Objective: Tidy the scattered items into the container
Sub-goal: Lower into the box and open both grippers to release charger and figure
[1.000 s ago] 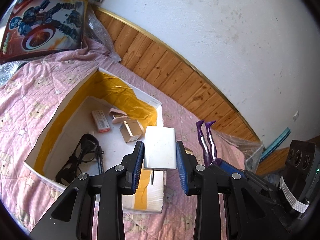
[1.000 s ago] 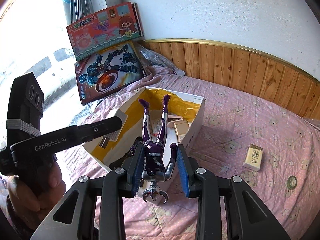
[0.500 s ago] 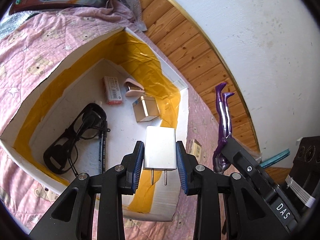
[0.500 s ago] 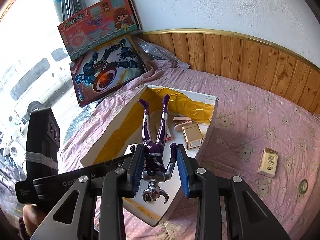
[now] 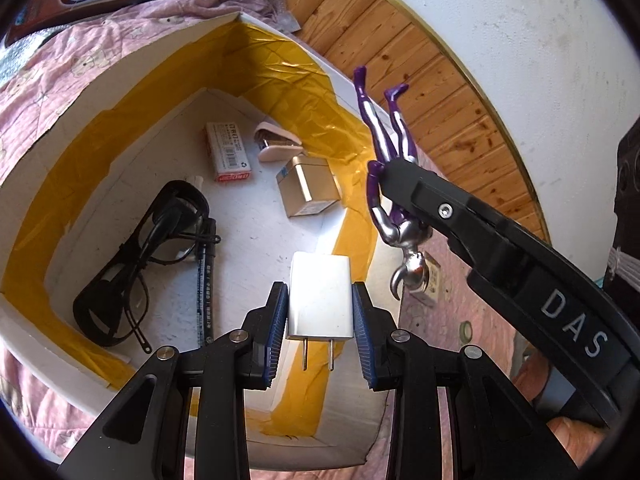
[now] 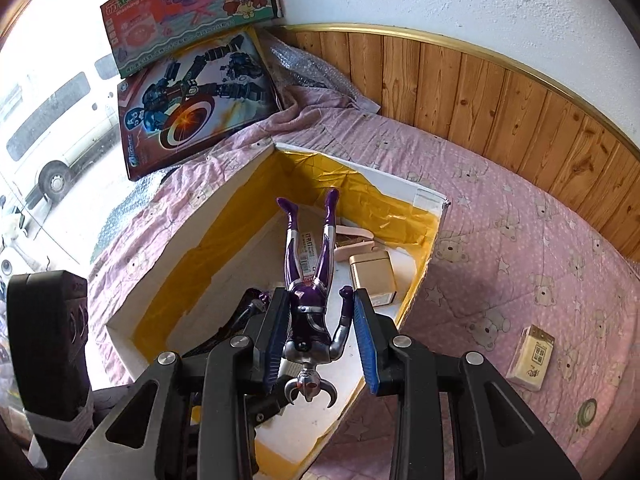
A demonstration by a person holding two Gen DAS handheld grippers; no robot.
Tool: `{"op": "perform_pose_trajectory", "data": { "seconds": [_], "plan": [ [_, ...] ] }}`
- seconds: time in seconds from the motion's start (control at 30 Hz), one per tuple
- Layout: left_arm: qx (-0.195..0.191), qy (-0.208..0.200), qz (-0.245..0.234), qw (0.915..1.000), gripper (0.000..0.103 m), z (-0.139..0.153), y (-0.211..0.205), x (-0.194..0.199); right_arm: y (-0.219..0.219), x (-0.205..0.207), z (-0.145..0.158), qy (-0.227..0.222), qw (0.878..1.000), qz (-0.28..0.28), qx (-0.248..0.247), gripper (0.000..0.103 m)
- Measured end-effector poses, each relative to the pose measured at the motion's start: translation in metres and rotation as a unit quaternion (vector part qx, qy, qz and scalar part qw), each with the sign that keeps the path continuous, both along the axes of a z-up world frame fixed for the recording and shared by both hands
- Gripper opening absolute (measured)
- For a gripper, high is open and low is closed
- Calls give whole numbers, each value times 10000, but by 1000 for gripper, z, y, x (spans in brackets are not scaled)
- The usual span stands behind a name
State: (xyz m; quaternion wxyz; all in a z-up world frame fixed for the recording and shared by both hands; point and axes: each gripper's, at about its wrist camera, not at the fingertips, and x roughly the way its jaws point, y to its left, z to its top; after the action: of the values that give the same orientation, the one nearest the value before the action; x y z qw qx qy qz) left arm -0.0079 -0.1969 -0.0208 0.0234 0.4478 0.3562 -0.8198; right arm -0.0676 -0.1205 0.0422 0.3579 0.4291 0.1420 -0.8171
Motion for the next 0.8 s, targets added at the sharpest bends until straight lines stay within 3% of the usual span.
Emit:
{"op": "perform_pose_trajectory", "data": {
  "seconds": [0.37,0.8],
  "plan": [
    [-93,-395,-110,9991,33,-21,3,-21,-19,-21,-27,-93,9959,551,705,34],
    [-204,-521,-108,9984,33,-26,3,-26,-43,-32,-59,-310,9877,1032,1131,34]
  ]
}}
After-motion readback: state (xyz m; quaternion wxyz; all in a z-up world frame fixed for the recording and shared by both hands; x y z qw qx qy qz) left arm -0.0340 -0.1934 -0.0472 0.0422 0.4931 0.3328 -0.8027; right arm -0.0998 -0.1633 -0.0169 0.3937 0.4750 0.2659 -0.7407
